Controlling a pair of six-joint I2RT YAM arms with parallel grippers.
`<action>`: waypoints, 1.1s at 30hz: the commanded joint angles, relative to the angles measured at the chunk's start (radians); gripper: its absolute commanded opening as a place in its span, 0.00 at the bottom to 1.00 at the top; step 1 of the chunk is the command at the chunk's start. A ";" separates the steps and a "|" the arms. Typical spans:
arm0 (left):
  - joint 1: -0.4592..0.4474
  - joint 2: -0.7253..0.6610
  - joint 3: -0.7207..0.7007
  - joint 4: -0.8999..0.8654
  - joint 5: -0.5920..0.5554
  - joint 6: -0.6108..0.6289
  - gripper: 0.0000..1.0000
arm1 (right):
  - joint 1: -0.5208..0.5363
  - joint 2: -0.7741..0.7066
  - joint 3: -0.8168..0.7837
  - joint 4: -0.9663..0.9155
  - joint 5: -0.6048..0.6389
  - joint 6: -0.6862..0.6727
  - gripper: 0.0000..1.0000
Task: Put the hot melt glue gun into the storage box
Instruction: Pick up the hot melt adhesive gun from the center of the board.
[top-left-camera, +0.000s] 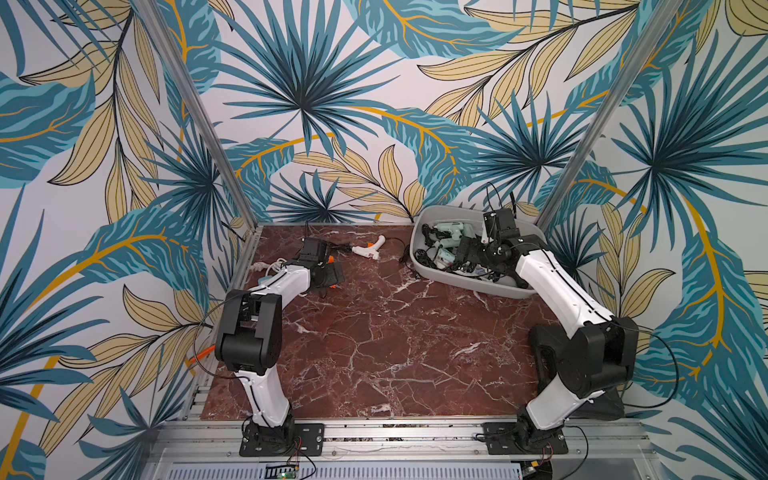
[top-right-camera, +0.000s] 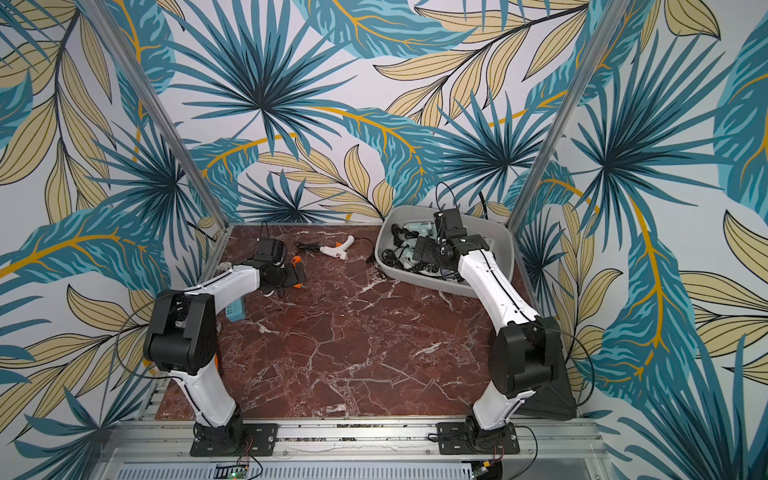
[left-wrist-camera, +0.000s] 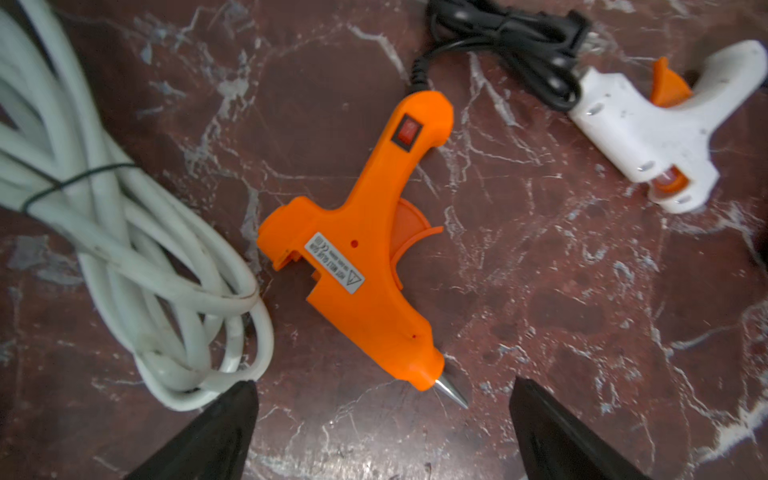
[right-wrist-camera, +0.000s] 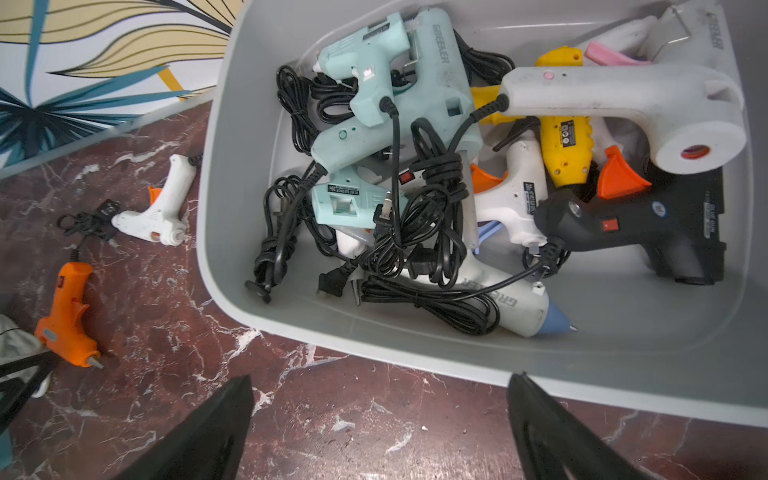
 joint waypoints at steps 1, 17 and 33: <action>-0.004 0.020 0.039 -0.028 -0.087 -0.144 0.99 | 0.002 -0.044 -0.055 0.052 -0.029 0.031 0.99; -0.081 0.161 0.213 -0.171 -0.191 -0.348 0.84 | 0.002 -0.097 -0.160 0.114 -0.090 0.045 1.00; -0.087 0.260 0.296 -0.254 -0.221 -0.409 0.64 | 0.002 -0.118 -0.201 0.138 -0.115 0.050 1.00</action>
